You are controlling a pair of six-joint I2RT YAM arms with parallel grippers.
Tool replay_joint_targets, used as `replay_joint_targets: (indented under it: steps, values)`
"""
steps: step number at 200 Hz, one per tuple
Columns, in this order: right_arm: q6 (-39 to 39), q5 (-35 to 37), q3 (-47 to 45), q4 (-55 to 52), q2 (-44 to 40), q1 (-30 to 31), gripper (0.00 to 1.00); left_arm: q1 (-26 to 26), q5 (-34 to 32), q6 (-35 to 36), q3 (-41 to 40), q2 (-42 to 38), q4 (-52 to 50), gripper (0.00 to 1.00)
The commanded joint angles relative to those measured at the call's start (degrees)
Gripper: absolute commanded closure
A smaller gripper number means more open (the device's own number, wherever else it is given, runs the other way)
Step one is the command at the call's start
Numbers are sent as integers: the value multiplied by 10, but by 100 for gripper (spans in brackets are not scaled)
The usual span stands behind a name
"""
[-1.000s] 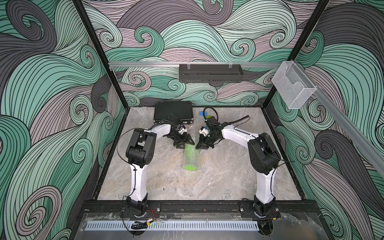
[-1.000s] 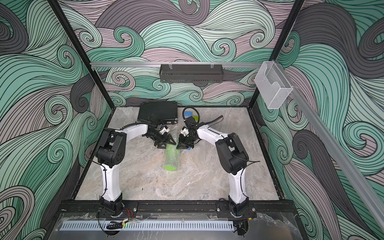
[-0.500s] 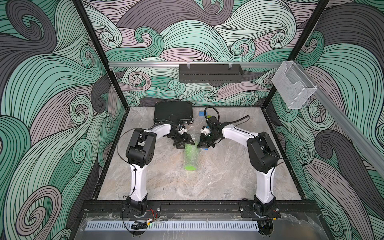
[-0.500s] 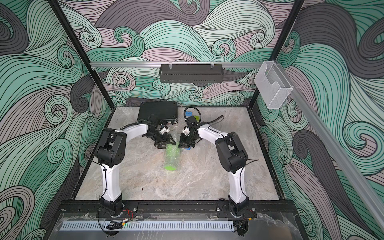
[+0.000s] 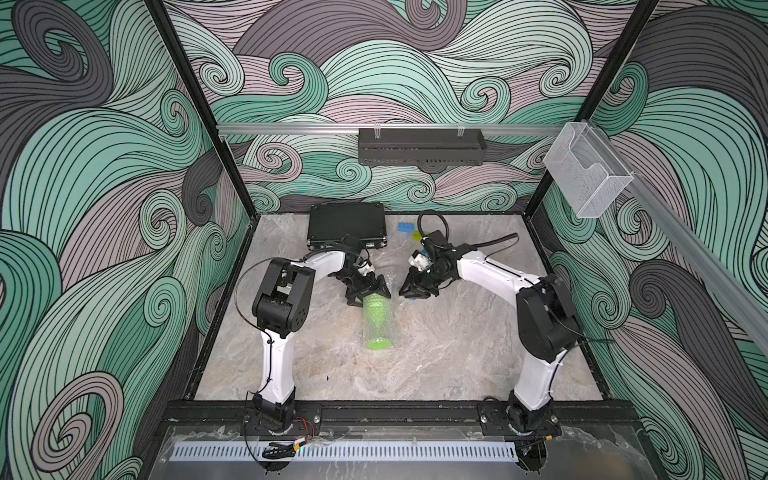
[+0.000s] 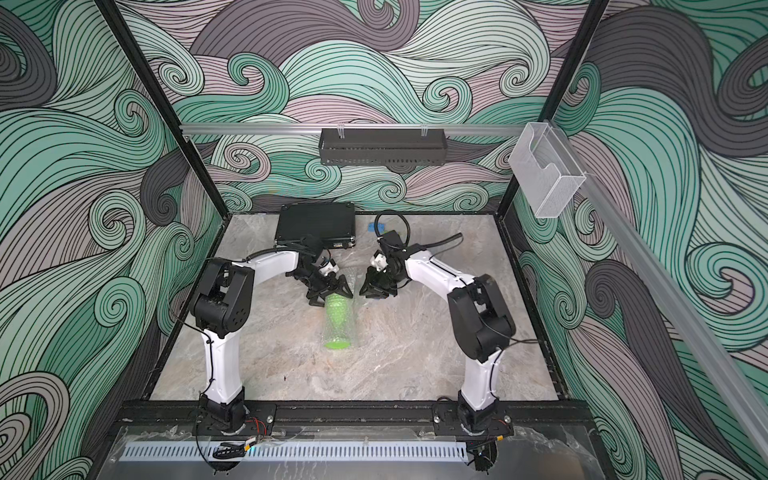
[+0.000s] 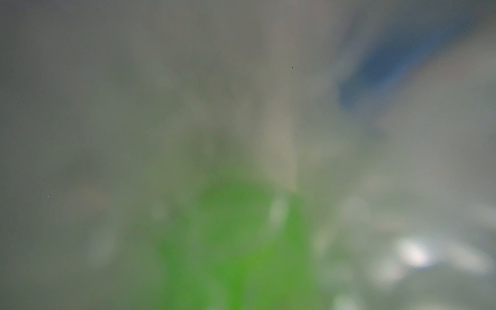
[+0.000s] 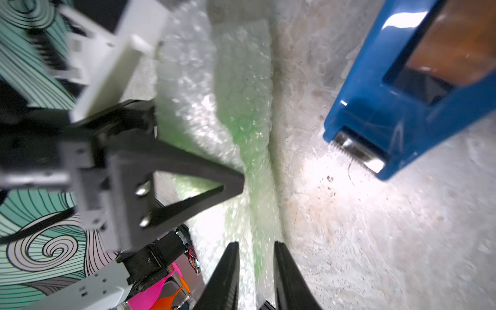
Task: Wrap wine glasses in bubble wrap
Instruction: Stick the tape on the bubble wrap, then pick up the bubble wrap from the center of the board.
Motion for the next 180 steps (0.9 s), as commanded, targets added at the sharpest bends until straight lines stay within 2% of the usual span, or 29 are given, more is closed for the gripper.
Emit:
replay_joint_targets:
  steps: [1, 27, 57, 72, 87, 108, 140, 180]
  values:
    - [5, 6, -26, -3, -50, 1, 63, 15, -37, 13, 2, -57, -35, 6]
    - [18, 19, -39, 10, -68, 35, 42, 30, -44, 14, -12, -83, -29, 6]
    - [29, 1, -30, 20, -36, 83, 29, 41, -41, 21, -17, -95, -25, 5]
    - [7, 12, -20, 10, -24, 114, 20, 47, -41, 16, -26, -94, -20, 5]
    - [-10, 29, -3, -16, -2, 130, 19, 53, -40, 15, -34, -95, -13, 5]
    - [5, 34, 1, -3, 26, 138, 20, 60, -36, 11, -39, -87, -7, 6]
    - [2, 15, 34, 0, 77, 158, 19, 71, -26, 9, -39, -89, -5, 8]
    - [-1, 0, 49, 8, 99, 161, 19, 83, -21, -2, -64, -89, 13, 9]
